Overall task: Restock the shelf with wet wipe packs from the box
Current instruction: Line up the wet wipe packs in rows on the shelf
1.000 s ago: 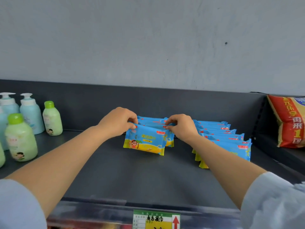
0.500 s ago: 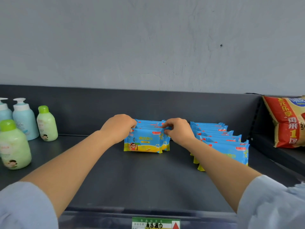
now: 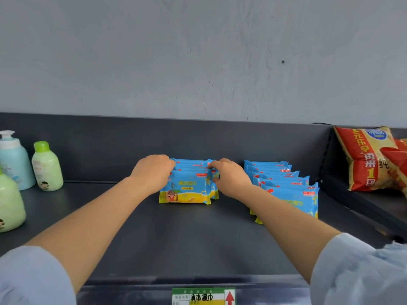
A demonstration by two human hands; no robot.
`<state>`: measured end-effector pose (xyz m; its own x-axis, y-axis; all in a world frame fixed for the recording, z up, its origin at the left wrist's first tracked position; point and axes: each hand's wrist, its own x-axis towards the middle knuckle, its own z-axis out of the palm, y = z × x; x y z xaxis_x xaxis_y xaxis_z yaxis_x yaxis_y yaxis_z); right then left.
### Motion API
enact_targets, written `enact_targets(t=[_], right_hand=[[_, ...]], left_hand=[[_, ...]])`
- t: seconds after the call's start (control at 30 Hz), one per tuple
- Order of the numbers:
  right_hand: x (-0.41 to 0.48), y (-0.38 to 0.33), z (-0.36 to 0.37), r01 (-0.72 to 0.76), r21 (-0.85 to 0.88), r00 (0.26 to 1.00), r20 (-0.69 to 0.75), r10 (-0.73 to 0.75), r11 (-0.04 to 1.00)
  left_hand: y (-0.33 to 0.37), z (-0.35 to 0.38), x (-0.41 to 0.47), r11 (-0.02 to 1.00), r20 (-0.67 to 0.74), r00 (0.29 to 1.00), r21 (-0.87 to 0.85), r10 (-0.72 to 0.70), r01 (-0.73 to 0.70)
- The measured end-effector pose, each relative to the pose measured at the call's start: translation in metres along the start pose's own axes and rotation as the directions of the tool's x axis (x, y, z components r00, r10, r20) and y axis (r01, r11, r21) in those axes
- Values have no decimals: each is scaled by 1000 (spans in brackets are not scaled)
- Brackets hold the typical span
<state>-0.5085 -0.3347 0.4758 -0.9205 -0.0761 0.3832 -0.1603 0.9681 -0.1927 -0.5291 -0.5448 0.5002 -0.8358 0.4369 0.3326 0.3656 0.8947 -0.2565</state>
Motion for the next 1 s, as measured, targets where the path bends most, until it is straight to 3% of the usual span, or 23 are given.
enact_targets(t=[0.3, 0.5, 1.0], right_hand=[[-19, -10, -9, 47, -154, 999, 16, -45, 987], [-40, -17, -19, 43, -249, 998, -33, -52, 968], [-163, 27, -91, -151, -405, 982, -165, 90, 902]], left_hand=[[3, 2, -6, 997, -131, 991, 73, -2, 12], [20, -5, -9, 993, -206, 974, 95, 92, -74], [147, -67, -44, 951, -295, 907, 28, 301, -307]])
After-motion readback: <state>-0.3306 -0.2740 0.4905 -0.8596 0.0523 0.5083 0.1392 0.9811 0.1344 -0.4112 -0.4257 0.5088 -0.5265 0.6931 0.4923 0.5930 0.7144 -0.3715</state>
